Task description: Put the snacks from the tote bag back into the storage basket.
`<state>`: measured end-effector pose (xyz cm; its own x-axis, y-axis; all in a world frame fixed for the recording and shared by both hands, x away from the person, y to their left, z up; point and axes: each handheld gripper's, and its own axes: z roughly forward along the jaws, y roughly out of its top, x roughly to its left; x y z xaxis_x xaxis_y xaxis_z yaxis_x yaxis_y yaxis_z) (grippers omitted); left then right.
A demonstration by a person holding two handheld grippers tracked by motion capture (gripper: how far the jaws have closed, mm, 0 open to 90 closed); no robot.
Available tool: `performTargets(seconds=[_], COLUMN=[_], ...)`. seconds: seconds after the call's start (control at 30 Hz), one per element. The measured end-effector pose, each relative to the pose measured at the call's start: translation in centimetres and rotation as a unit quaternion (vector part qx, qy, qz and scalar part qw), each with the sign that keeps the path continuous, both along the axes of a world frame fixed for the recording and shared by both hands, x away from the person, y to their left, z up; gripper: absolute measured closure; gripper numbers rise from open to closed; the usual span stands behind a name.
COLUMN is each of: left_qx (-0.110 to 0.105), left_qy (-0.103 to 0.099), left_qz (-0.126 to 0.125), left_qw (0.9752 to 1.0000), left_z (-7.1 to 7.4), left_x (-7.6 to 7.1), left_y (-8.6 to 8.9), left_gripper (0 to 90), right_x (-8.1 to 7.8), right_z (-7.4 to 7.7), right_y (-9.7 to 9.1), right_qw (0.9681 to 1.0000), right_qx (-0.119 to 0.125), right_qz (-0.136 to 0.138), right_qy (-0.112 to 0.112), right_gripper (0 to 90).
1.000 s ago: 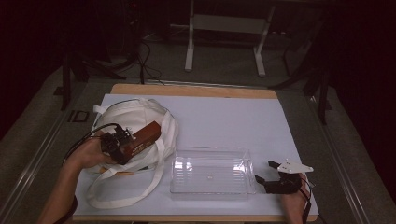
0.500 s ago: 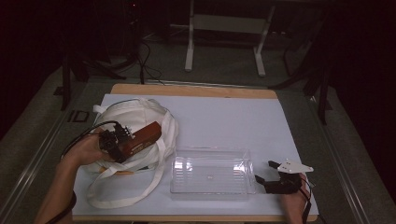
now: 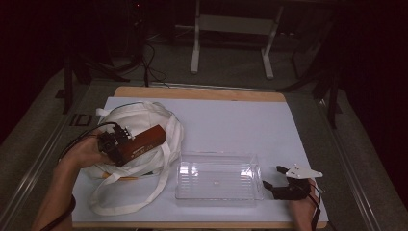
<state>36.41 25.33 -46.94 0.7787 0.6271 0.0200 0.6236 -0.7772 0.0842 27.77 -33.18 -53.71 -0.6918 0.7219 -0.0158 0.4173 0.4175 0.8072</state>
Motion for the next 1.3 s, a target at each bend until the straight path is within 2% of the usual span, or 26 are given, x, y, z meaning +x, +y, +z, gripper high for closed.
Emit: performTargets(seconds=[0.33,0.5,0.6,0.73,0.83,1.0,1.13,1.3], left_qx=[-0.011,-0.034,-0.04,-0.049,-0.047,-0.046,-0.047,-0.053], left_qy=[-0.019,-0.026,-0.03,-0.044,-0.05,-0.054,-0.064,-0.062], left_qz=[0.007,0.014,0.012,0.006,0.0,-0.005,-0.018,-0.029], left_qw=[0.9997,0.999,0.9987,0.9978,0.9976,0.9975,0.9967,0.9963], left_z=[1.9,2.8,3.0,3.6,4.0,4.5,5.4,6.1], left_x=[-0.2,-0.6,-0.8,-1.1,-1.4,-1.7,-2.2,-2.5], left_y=[0.9,1.8,2.0,2.1,2.1,2.0,1.8,1.6], left_gripper=[44.0,43.9,43.9,44.0,44.0,44.0,44.0,43.9], right_x=[0.0,0.0,0.0,0.0,0.0,0.0,0.0,0.0], right_z=[0.0,0.0,0.0,0.0,0.0,0.0,0.0,0.0], right_y=[0.0,0.0,0.0,0.0,0.0,0.0,0.0,0.0], right_qw=[1.0,1.0,1.0,1.0,1.0,1.0,1.0,1.0], right_qx=[0.0,0.001,0.0,-0.001,-0.001,-0.001,-0.002,-0.002], right_qz=[-0.001,0.0,-0.001,-0.001,-0.001,-0.001,-0.001,-0.001], right_qy=[0.0,0.0,0.0,-0.001,-0.001,-0.001,-0.001,-0.001], right_gripper=[15.8,15.8,15.8,15.8,15.8,15.8,15.8,15.8])
